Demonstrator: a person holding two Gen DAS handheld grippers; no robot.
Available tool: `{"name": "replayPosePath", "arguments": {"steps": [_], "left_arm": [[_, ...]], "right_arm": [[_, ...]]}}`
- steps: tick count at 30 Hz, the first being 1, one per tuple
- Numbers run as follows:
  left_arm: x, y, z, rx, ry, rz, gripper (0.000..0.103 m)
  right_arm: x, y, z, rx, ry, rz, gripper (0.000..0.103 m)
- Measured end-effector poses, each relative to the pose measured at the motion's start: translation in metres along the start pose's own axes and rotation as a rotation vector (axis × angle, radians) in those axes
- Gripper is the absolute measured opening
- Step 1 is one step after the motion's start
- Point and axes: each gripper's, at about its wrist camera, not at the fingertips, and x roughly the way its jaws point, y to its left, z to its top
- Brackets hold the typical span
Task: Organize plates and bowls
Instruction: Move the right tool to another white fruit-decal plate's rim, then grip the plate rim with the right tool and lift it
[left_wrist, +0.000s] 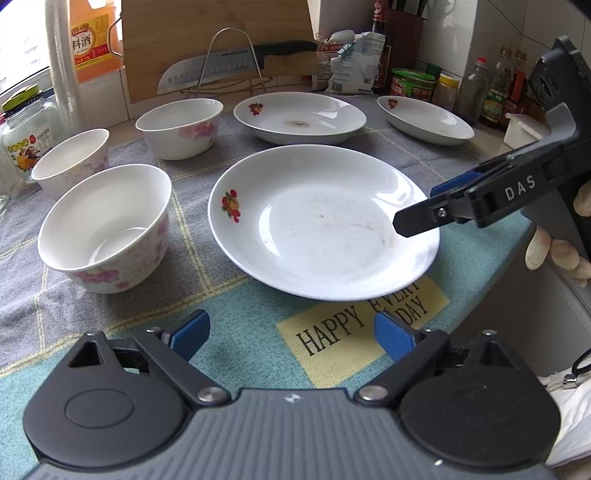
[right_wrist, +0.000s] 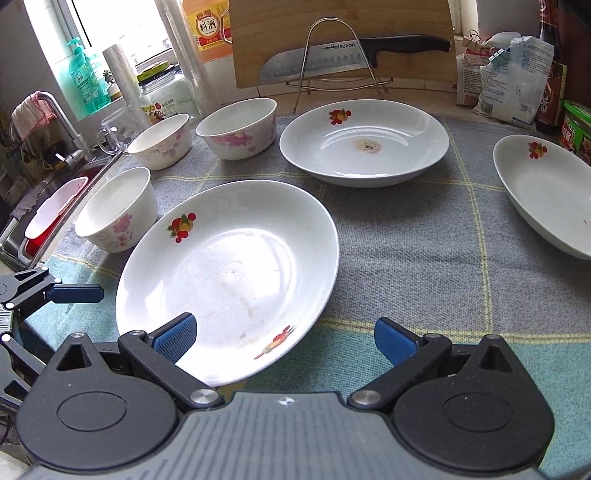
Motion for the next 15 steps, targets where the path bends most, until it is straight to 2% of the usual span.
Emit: {"name": "replayPosePath", "arguments": {"steps": [6, 9, 15], "left_arm": [[0.013, -0.006, -0.002, 0.085, -0.013, -0.012, 0.097], [0.018, -0.005, 0.001, 0.089, -0.023, -0.023, 0.102], [0.024, -0.003, 0.005, 0.097, -0.045, -0.030, 0.103]], "right_arm": [[0.005, 0.007, -0.006, 0.002, 0.038, -0.013, 0.103], [0.009, 0.009, -0.006, 0.000, 0.052, -0.002, 0.103], [0.022, 0.014, 0.004, -0.073, 0.071, 0.006, 0.103]]}}
